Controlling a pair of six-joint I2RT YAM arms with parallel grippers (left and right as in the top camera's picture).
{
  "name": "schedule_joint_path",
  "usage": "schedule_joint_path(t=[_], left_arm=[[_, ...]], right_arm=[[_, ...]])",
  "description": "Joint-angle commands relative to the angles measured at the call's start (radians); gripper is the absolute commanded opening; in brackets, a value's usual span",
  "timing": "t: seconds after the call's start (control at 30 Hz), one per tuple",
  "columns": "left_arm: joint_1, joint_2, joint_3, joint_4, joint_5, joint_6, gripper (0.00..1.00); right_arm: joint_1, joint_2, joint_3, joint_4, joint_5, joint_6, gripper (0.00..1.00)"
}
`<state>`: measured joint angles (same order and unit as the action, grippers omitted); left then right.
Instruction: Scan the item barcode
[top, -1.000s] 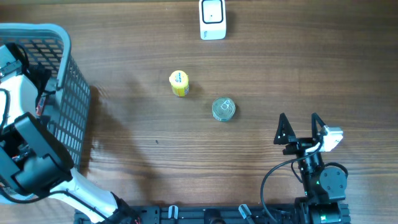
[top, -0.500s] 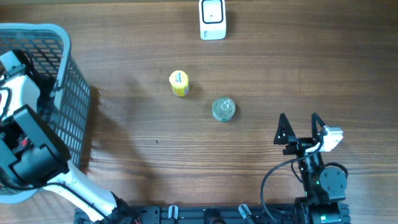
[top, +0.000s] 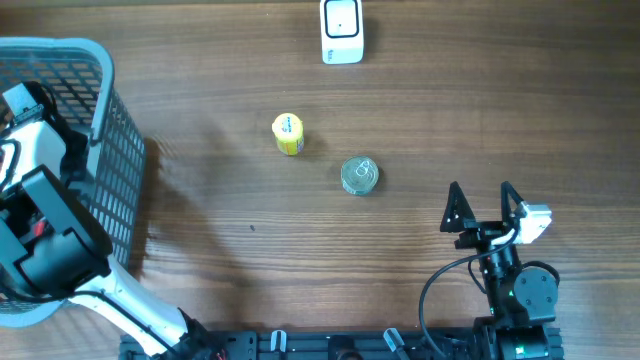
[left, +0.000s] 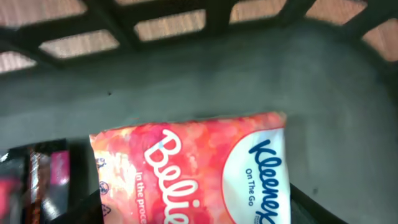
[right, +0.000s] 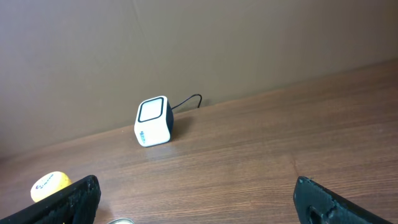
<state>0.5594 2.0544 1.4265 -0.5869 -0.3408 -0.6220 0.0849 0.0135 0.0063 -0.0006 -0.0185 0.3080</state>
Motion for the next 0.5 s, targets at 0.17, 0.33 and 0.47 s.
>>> schedule_joint_path(t=[0.17,0.33,0.47], left_arm=[[0.01,-0.375,-0.006,-0.098,0.074,0.005,0.69],[0.01,-0.689,-0.006,-0.184,0.318,0.004,0.7],[-0.041,-0.886,-0.006,-0.28,0.692,-0.045,0.7]], right_arm=[[0.005,-0.004,-0.001,0.003,-0.005,-0.017,1.0],[0.005,-0.004,-0.001,0.003,-0.005,-0.017,1.0],[0.005,-0.004,-0.001,0.003,-0.005,-0.017,1.0]])
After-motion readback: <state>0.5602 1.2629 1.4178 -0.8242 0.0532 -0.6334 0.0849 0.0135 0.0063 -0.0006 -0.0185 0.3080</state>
